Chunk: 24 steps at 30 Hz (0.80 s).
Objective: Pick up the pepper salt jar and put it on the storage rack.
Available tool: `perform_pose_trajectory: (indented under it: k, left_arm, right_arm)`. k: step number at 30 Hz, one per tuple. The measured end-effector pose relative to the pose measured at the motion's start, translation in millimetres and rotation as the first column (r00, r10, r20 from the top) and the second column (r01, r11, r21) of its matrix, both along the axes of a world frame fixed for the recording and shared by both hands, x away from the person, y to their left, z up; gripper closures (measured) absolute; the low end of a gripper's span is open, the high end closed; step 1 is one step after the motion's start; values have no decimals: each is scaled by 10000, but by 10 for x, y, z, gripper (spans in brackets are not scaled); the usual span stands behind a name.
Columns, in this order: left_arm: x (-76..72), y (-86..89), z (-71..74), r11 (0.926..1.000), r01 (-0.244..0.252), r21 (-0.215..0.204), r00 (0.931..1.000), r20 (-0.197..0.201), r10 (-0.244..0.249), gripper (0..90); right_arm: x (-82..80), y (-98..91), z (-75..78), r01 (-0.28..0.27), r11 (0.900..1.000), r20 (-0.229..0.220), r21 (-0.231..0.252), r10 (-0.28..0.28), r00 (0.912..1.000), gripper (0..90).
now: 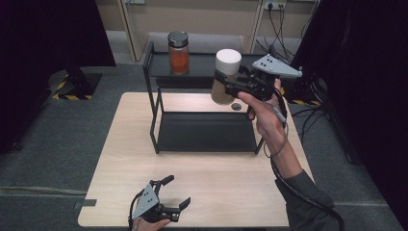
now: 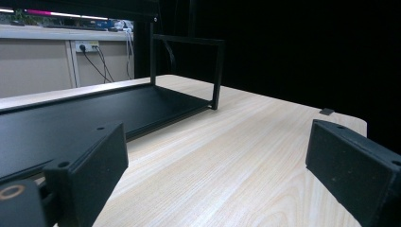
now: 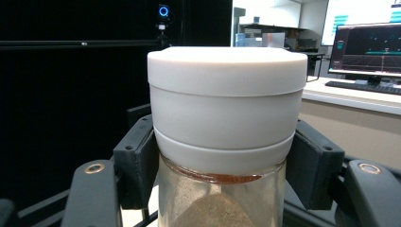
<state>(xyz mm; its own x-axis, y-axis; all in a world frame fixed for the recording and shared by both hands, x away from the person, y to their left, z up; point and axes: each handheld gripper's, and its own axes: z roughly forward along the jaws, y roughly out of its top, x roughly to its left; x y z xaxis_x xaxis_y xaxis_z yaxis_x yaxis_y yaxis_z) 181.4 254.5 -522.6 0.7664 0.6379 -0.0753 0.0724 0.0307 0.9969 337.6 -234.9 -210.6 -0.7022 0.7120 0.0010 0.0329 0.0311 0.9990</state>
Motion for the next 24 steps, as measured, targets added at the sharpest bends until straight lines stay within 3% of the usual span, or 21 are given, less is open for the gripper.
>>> perform_pose_trajectory:
  k: [24]
  left_arm:
    - [-11, 5, 1, 10000, 71, -57, 10000, 26, -70, 58]
  right_arm:
    - [344, 336, 276, 824, 9965, 197, 106, -826, 9964, 351]
